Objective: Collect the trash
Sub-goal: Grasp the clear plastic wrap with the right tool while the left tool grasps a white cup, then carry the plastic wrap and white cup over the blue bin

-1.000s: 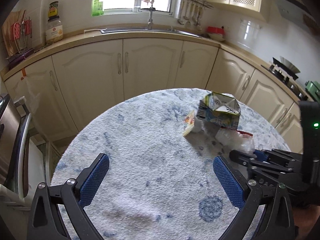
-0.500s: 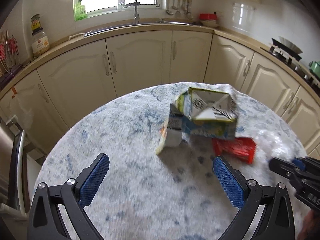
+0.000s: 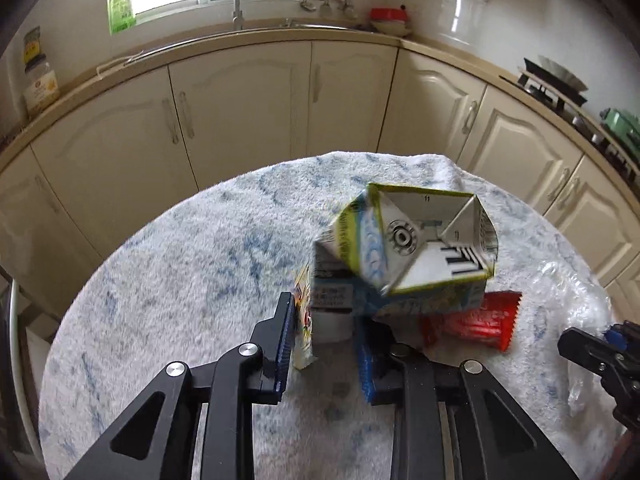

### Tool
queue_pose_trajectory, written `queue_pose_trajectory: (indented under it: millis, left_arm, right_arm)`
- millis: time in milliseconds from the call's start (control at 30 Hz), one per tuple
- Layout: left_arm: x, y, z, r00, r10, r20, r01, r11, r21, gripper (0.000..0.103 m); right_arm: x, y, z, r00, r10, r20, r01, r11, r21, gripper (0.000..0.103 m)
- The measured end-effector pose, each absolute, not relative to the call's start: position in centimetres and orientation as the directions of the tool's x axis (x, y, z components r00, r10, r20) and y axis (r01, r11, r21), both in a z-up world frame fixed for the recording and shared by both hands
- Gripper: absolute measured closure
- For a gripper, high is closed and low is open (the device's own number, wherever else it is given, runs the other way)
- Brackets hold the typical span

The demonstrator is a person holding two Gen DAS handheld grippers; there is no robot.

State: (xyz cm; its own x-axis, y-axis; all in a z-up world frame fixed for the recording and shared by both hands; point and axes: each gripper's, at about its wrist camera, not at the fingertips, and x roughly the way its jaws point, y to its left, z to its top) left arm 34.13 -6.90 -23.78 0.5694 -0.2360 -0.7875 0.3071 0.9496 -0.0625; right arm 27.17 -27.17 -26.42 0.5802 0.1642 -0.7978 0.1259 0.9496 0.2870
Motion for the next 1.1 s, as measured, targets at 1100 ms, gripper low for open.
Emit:
queue_pose_trajectory:
  millis: [1100]
  left_arm:
    - [12.4,-5.6,-11.1,0.668,-0.431,-0.606,0.45,0.883,-0.132,0.085]
  right_arm:
    - [12.4,-27.4,-14.6,0.748,0.053,-0.661,0.161,0.953,0.258,0.079]
